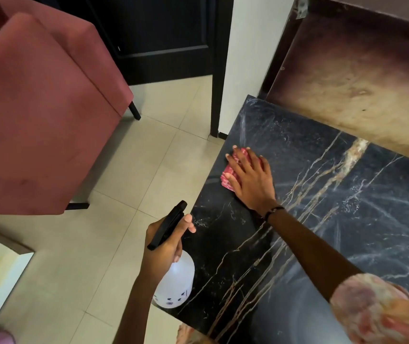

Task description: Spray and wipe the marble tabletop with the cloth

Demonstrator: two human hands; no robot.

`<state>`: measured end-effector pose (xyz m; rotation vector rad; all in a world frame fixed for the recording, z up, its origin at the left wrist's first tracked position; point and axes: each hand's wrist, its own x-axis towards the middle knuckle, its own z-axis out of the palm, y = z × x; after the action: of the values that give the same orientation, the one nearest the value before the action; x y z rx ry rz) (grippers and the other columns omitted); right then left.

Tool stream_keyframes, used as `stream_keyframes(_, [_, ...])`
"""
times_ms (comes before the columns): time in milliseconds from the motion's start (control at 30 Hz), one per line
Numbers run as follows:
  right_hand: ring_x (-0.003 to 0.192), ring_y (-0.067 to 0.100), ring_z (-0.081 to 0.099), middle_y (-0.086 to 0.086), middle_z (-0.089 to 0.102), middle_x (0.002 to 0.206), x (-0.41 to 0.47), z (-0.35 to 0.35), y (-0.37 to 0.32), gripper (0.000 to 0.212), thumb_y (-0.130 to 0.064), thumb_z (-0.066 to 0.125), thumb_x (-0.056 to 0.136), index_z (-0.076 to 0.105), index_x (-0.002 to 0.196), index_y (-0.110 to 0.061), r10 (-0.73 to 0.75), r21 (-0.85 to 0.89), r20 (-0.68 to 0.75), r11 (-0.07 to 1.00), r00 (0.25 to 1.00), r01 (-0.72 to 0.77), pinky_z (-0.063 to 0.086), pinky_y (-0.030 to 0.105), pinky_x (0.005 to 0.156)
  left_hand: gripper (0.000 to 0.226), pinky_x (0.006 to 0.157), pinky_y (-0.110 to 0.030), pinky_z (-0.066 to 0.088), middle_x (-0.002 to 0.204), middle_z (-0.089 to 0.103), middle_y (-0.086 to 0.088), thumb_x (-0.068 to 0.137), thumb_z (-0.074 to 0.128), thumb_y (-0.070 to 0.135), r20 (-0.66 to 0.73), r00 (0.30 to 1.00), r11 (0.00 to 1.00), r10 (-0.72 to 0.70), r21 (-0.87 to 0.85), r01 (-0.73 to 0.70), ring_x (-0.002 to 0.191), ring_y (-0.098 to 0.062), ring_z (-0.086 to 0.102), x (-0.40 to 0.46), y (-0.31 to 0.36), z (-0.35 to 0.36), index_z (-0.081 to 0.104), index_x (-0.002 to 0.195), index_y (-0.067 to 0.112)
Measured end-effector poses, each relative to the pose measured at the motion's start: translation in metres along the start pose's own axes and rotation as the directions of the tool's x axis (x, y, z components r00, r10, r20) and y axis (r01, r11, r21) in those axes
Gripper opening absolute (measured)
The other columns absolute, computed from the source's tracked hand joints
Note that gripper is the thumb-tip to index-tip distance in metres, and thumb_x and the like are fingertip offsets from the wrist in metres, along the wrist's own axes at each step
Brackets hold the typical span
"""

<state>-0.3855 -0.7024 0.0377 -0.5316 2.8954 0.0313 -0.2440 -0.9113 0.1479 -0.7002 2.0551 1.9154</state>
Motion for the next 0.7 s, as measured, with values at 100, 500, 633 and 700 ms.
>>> stream_keyframes(100, [0.140, 0.034, 0.030, 0.007, 0.028, 0.156, 0.015, -0.002, -0.037, 0.058, -0.052, 0.017, 0.098, 0.029, 0.147, -0.023, -0.036, 0.039, -0.012, 0.999, 0.999, 0.036, 0.030, 0.057, 0.109, 0.036, 0.035, -0.019, 0.031, 0.070, 0.068, -0.021, 0.076, 0.061, 0.040, 0.002, 1.000, 1.000, 0.001, -0.018, -0.001, 0.026, -0.015, 0.032, 0.006, 0.006, 0.006, 0.066, 0.073, 0.005])
stream_keyframes(500, [0.138, 0.030, 0.033, 0.003, 0.030, 0.156, -0.029, 0.010, 0.057, 0.058, -0.056, 0.022, 0.097, 0.032, 0.148, -0.028, -0.095, 0.028, -0.041, 0.995, 0.995, 0.096, 0.023, 0.050, 0.112, 0.054, 0.035, -0.019, 0.033, 0.072, 0.068, -0.019, 0.063, 0.064, 0.071, 0.048, 0.998, 0.998, 0.050, -0.048, -0.047, 0.027, -0.016, 0.036, 0.027, 0.010, 0.018, 0.068, 0.071, 0.017])
stream_keyframes(633, [0.136, 0.032, 0.035, 0.006, 0.032, 0.154, 0.043, -0.006, 0.057, 0.057, -0.052, 0.021, 0.098, 0.033, 0.146, -0.025, 0.080, 0.034, -0.059, 0.996, 0.995, -0.078, 0.031, 0.051, 0.109, 0.046, 0.035, -0.020, 0.033, 0.071, 0.068, -0.019, 0.068, 0.066, 0.063, 0.049, 0.998, 0.999, 0.037, -0.034, -0.036, 0.027, -0.016, 0.036, 0.034, 0.014, 0.025, 0.068, 0.068, 0.017])
stream_keyframes(700, [0.136, 0.034, 0.036, 0.007, 0.034, 0.153, 0.068, -0.011, 0.035, 0.056, -0.050, 0.023, 0.098, 0.034, 0.145, -0.024, 0.093, 0.044, -0.077, 0.995, 0.993, -0.090, 0.032, 0.054, 0.108, 0.034, 0.035, -0.020, 0.032, 0.071, 0.067, -0.022, 0.079, 0.065, 0.047, 0.050, 0.998, 0.999, 0.042, -0.012, -0.042, 0.027, -0.016, 0.035, 0.038, 0.018, 0.031, 0.067, 0.067, 0.016])
